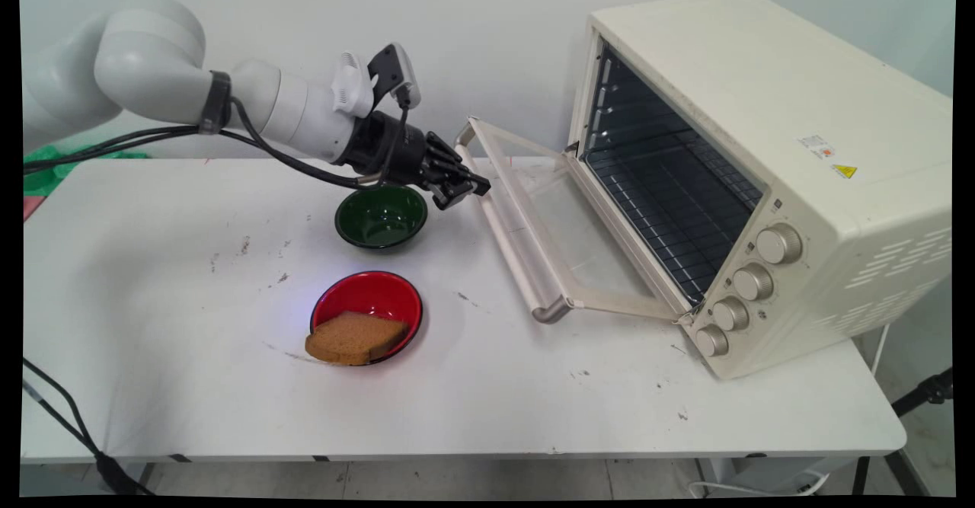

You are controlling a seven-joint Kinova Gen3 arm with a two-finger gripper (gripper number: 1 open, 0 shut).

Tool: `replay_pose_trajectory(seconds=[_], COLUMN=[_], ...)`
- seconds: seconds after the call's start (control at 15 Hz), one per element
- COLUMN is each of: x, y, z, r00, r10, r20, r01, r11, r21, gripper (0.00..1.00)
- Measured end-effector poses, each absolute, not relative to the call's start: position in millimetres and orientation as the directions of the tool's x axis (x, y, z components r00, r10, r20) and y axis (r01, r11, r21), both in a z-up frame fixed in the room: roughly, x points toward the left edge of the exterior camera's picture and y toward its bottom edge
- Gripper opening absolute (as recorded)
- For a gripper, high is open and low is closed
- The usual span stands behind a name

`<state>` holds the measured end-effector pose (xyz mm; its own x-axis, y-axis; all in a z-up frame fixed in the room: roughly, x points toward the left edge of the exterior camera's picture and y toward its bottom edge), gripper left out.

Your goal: Open the oven

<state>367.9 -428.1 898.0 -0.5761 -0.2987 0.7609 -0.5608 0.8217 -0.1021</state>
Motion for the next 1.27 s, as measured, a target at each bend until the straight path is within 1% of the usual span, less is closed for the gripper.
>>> replay_pose_trajectory(seconds=[0.73, 1.27], x=[339, 340], y=[-444, -439], z=[876, 860], r00=[-0.601, -0.628], r10=[-0.294, -0.304], r20=[0.743, 0.716], r01=[-0.534, -0.516], r11=[0.84, 0.852], r21=[-0.099, -0.091], gripper=[0.0, 0.0])
